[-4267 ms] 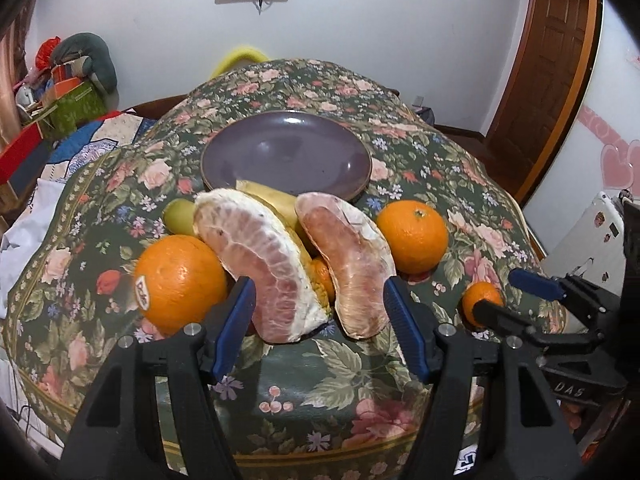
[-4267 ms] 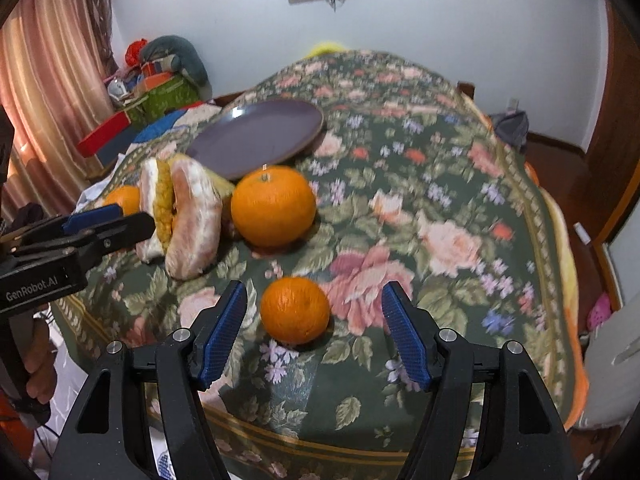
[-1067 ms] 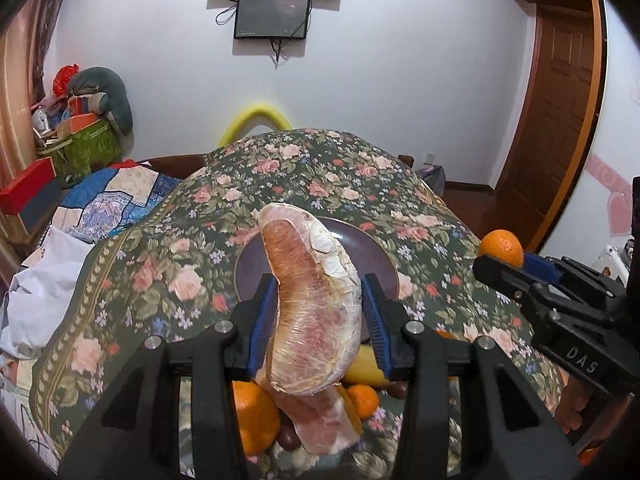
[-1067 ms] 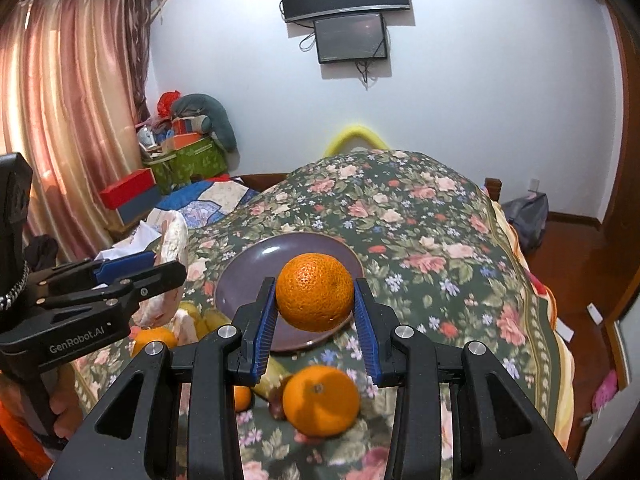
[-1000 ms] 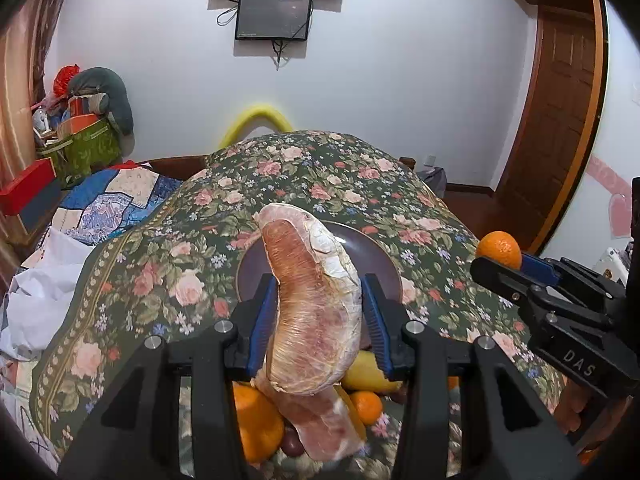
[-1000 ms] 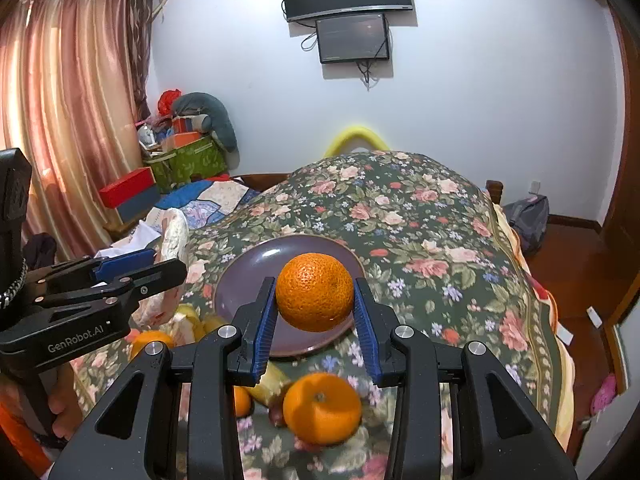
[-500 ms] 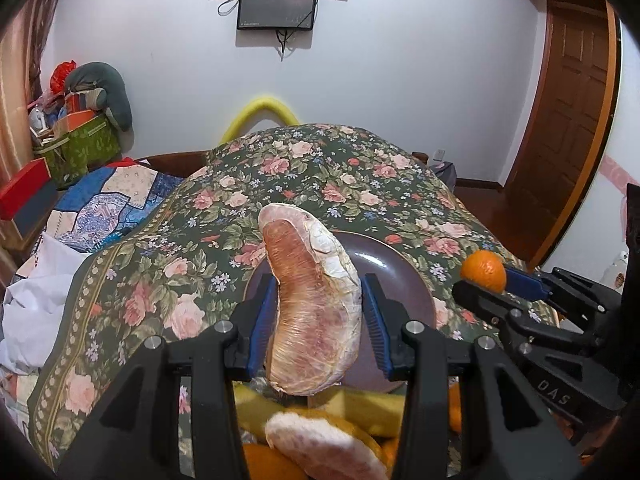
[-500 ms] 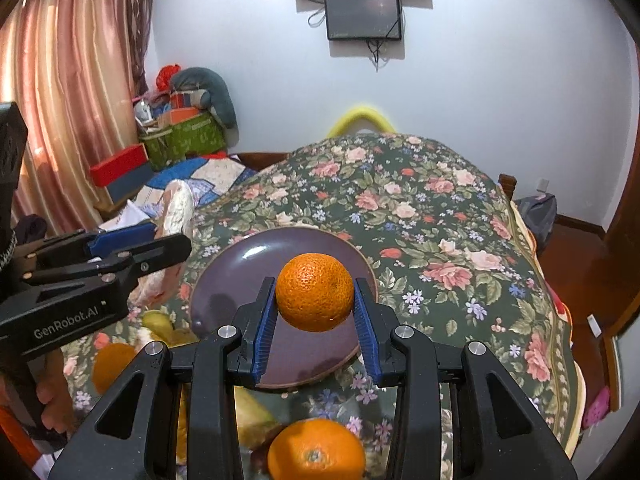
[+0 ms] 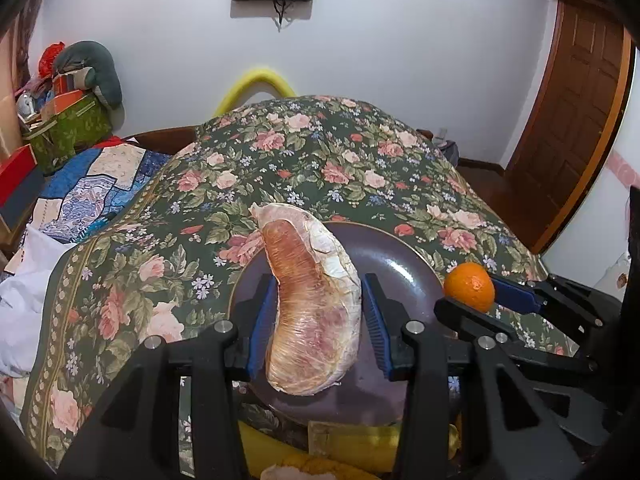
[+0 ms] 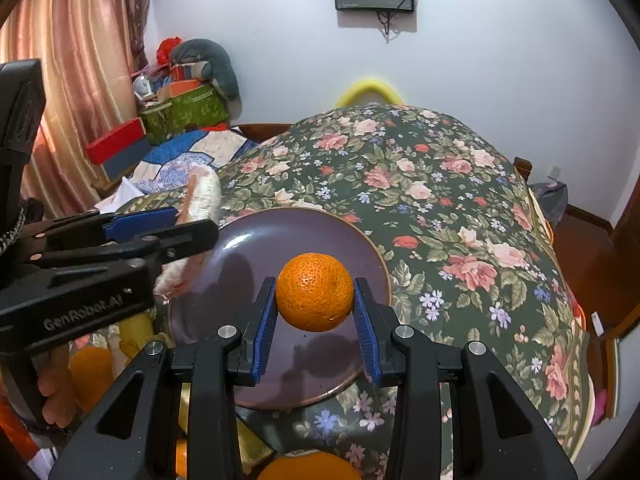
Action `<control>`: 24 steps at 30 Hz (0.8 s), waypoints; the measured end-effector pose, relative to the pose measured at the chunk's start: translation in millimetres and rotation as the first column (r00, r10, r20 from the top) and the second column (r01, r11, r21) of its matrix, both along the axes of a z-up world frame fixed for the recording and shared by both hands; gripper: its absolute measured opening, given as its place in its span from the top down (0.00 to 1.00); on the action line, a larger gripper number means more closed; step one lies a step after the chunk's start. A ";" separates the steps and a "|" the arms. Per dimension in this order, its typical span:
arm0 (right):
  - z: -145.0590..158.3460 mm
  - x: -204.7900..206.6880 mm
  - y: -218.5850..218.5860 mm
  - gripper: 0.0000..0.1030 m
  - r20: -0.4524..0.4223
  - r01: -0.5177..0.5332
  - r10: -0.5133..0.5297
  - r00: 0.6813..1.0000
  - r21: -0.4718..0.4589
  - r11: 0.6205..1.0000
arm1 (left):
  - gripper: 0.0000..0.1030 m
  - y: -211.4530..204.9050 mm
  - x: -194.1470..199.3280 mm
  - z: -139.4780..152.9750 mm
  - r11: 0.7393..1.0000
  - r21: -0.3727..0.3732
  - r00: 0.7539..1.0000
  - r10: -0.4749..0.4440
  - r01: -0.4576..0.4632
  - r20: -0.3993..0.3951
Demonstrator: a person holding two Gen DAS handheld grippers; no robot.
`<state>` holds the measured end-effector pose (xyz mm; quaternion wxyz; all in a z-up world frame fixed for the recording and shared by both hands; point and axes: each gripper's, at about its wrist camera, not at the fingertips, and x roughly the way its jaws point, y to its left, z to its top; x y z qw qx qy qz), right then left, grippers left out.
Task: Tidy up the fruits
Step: 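Lower the tangerine onto the purple plate with the right tool while the left tool places the pomelo segment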
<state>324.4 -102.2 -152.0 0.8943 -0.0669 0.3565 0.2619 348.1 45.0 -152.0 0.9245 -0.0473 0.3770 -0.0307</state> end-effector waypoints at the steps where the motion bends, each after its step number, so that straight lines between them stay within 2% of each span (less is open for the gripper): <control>1: -0.4 1.7 1.0 0.67 -0.004 -0.003 0.003 1.000 -0.003 1.000 | 0.58 -0.6 2.4 -1.9 1.000 0.000 1.000 -0.002 0.002 -0.009; 4: -2.4 4.5 3.9 0.66 -0.016 -0.013 0.013 1.000 -0.005 1.000 | 0.58 0.3 7.2 -6.3 1.000 -0.010 1.000 -0.004 0.004 -0.027; 6: -2.9 4.9 4.9 0.62 -0.014 -0.014 0.013 1.000 -0.007 1.000 | 0.57 0.9 6.4 -4.2 1.000 -0.007 1.000 0.000 0.000 -0.018; 8: -2.3 3.9 5.2 0.51 0.000 -0.010 0.010 1.000 -0.012 1.000 | 0.54 1.5 4.1 -0.4 1.000 -0.014 1.000 -0.002 0.002 -0.004; 9: -1.5 2.4 5.0 0.50 0.009 -0.010 0.011 1.000 -0.011 1.000 | 0.54 1.6 3.8 0.7 1.000 -0.013 1.000 -0.003 0.003 -0.001; 24: 25.8 -33.1 -10.6 0.50 0.080 0.008 -0.007 0.997 -0.003 1.000 | 0.54 4.8 -40.9 29.4 1.000 0.004 0.999 0.015 -0.015 0.038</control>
